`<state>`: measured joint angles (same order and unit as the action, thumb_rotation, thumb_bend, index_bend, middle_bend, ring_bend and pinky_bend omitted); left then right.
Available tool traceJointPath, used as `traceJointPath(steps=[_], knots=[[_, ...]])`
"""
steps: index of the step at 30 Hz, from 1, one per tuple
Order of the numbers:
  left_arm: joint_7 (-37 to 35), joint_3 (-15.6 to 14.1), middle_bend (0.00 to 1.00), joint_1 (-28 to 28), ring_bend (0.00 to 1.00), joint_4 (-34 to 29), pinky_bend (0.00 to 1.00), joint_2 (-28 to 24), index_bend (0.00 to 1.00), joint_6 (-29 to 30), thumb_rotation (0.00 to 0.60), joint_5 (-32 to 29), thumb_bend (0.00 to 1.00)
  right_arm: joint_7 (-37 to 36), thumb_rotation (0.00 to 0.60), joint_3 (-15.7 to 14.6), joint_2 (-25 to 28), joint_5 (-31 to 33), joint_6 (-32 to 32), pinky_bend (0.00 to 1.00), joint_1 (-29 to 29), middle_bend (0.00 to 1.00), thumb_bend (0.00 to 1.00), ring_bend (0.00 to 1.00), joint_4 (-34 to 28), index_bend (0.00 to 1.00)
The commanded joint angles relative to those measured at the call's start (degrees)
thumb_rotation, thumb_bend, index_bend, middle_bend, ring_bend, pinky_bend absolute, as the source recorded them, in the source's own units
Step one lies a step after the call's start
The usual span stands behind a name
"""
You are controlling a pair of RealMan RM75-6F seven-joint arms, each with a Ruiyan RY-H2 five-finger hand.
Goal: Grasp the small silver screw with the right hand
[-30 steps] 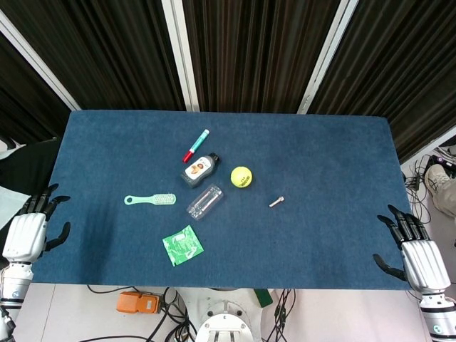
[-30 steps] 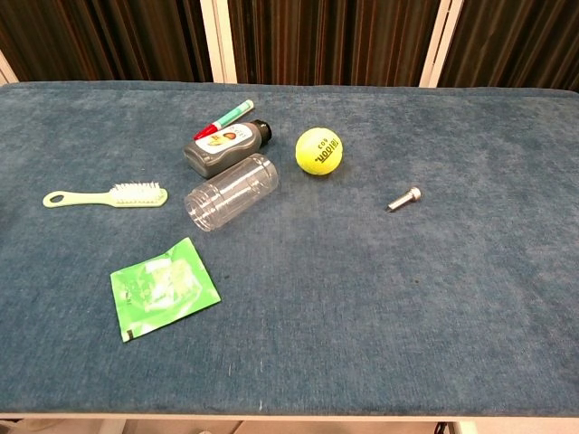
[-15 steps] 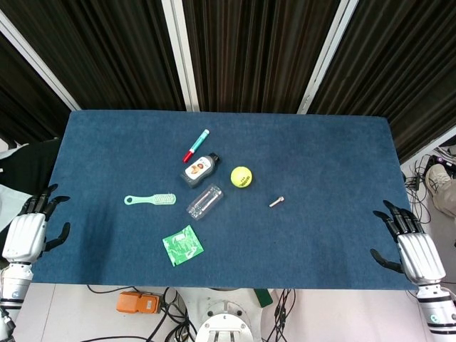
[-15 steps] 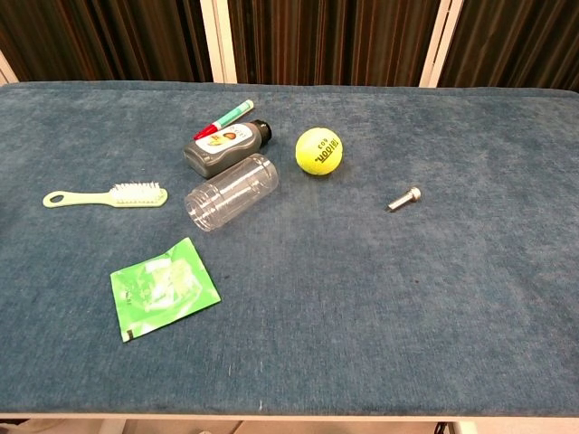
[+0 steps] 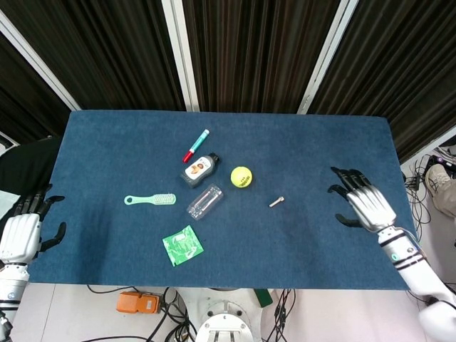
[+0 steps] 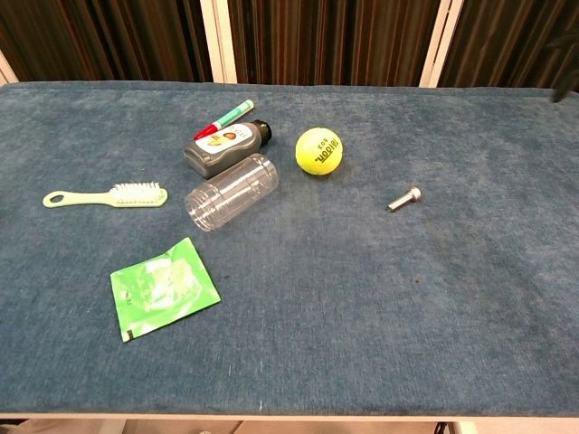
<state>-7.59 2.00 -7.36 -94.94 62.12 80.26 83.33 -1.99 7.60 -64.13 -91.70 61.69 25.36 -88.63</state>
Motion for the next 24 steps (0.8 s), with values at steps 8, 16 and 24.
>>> traceJointPath(steps=[8,16,24], knots=[[-1.0,0.3,0.05,0.1,0.05,-0.2,0.12,-0.4,0.23,-0.3,0.600,-0.7,0.45,6.3,0.600,1.7,-9.2,4.9,-11.3,0.15,9.7,0.09,0.39,0.16,6.0,0.46],[-1.5,0.4,0.05,0.1,0.05,-0.3,0.12,-0.5,0.23,-0.6,0.600,-0.8,0.45,7.6,0.600,1.4,-14.5,8.0,-15.5,0.16,13.6,0.09,0.39,0.17,11.3,0.50],[-1.6,0.4,0.05,0.0,0.05,-0.3,0.12,-0.6,0.23,-0.8,0.600,-0.8,0.45,7.3,0.600,0.9,-18.7,9.6,-17.9,0.17,16.5,0.09,0.43,0.18,16.1,0.53]])
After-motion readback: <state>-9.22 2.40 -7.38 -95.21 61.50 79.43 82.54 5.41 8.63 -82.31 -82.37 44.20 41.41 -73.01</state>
